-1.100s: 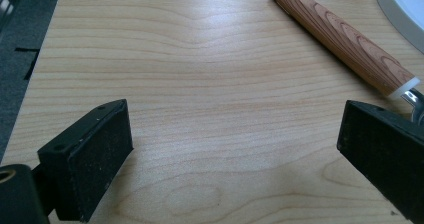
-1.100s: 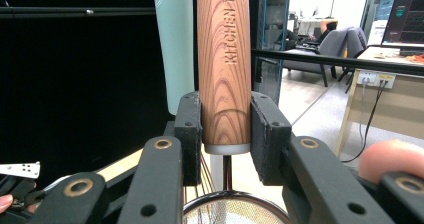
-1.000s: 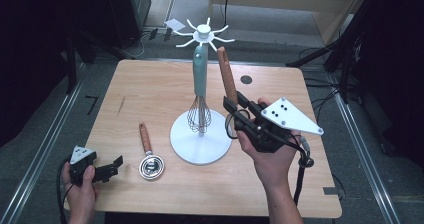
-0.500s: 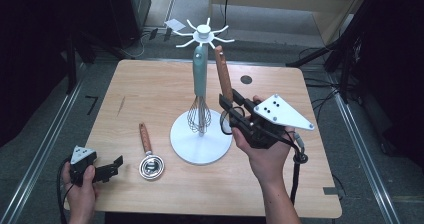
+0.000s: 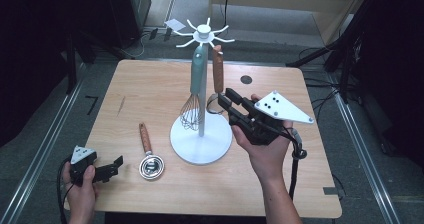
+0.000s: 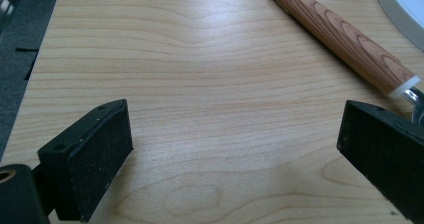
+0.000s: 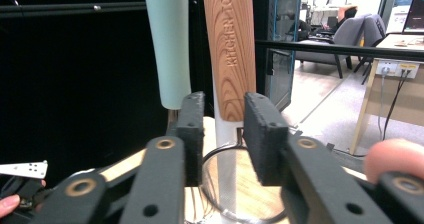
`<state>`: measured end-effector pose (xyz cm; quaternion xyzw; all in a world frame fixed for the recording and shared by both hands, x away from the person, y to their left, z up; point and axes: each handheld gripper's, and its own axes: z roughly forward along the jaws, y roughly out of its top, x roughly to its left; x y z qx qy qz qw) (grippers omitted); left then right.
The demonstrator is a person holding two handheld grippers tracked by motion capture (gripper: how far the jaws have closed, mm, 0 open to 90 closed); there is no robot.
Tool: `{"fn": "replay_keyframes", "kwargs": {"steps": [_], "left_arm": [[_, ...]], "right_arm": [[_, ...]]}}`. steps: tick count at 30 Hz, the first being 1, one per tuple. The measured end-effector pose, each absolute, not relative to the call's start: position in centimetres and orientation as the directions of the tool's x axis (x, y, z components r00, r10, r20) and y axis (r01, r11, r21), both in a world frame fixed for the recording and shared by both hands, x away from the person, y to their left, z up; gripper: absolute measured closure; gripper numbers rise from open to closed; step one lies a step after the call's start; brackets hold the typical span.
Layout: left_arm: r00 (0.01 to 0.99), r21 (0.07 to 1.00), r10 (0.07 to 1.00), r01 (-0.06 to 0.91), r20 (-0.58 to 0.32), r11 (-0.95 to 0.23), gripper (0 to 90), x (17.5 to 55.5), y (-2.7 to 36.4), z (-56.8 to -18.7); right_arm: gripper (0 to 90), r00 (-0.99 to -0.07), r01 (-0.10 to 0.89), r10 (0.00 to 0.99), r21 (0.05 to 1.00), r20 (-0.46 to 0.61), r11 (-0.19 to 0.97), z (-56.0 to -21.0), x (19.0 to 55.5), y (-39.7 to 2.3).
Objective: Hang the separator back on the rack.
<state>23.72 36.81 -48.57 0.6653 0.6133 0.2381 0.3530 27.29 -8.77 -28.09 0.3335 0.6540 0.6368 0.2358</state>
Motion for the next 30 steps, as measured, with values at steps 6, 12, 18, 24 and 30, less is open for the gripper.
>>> {"fn": "replay_keyframes", "kwargs": {"steps": [6, 12, 18, 24, 30], "left_arm": [[0.137, 0.761, 0.984, 0.649, -0.116, -0.001, 1.4, 23.7, 36.8, -48.6], [0.138, 0.761, 0.983, 0.648, -0.117, -0.001, 1.4, 23.7, 36.8, -48.6], [0.138, 0.76, 0.984, 0.649, -0.116, -0.001, 1.4, 23.8, 36.8, -48.6], [0.144, 0.759, 0.983, 0.651, -0.116, -0.006, 1.4, 23.8, 36.7, -48.6], [0.144, 0.759, 0.983, 0.651, -0.116, -0.006, 1.4, 23.8, 36.7, -48.6]], "right_arm": [[90.0, -0.656, 0.13, 0.746, 0.991, 0.116, -0.04, -27.5, 27.6, -8.8], [90.0, -0.629, 0.12, 0.766, 0.99, 0.134, -0.075, -26.6, 28.4, -8.9], [90.0, -0.626, 0.11, 0.77, 0.991, 0.124, -0.07, -26.4, 29.2, -8.5], [90.0, -0.643, 0.107, 0.758, 0.993, 0.11, -0.054, -26.4, 29.4, -8.0], [90.0, -0.65, 0.113, 0.751, 0.992, 0.113, -0.051, -26.3, 29.3, -7.7]]}}
